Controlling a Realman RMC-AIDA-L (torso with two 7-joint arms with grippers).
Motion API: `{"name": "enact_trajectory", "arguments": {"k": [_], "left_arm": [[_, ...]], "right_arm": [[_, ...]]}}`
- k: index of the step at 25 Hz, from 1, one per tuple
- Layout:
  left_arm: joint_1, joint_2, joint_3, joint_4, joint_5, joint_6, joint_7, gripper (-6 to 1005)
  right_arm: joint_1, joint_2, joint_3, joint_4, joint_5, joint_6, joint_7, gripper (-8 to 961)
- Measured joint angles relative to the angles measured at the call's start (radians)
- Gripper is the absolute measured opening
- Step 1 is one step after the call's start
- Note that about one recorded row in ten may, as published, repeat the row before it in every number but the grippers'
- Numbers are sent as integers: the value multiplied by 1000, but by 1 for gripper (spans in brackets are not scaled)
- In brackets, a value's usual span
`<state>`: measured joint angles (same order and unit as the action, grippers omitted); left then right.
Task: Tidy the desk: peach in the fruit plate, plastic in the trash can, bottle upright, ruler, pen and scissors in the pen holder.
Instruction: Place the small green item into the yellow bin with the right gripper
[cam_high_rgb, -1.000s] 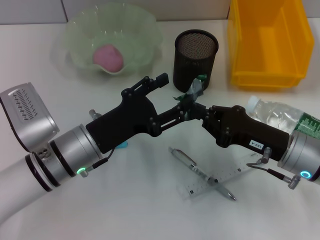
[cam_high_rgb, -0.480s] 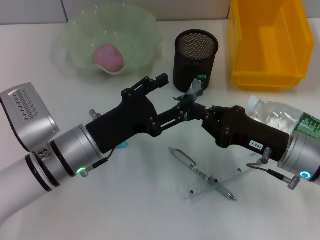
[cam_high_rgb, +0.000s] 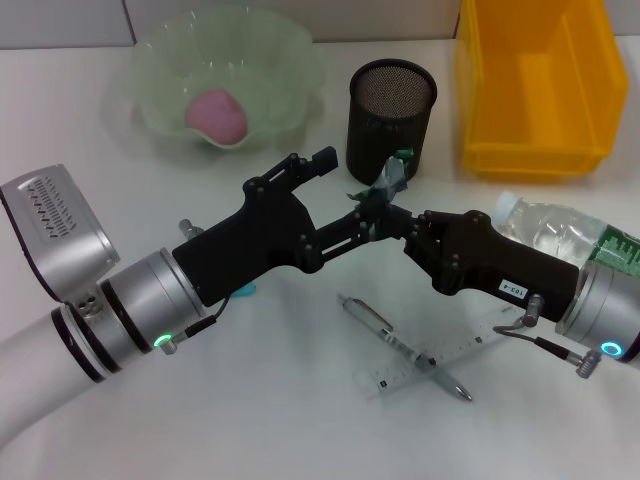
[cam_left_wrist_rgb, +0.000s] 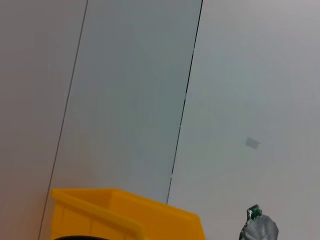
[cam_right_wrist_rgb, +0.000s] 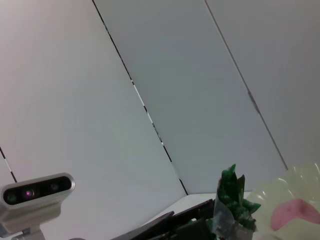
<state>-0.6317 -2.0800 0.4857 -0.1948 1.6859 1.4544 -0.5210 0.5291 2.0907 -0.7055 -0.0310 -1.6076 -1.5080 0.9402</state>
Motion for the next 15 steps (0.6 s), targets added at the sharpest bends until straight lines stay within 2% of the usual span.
{"name": "enact_trajectory", "arguments": {"k": [5, 8, 15], "left_arm": [[2, 5, 13, 46, 41, 19, -40, 803], [35, 7, 15, 147, 101, 57, -128, 803], [92, 9, 67, 261, 107, 99, -184, 802]], "right_arm": [[-4, -2, 0, -8, 0, -2, 0, -2], [-11, -3, 0, -21, 0, -2, 0, -2], [-18, -5, 2, -39, 0, 1, -12, -2]]}}
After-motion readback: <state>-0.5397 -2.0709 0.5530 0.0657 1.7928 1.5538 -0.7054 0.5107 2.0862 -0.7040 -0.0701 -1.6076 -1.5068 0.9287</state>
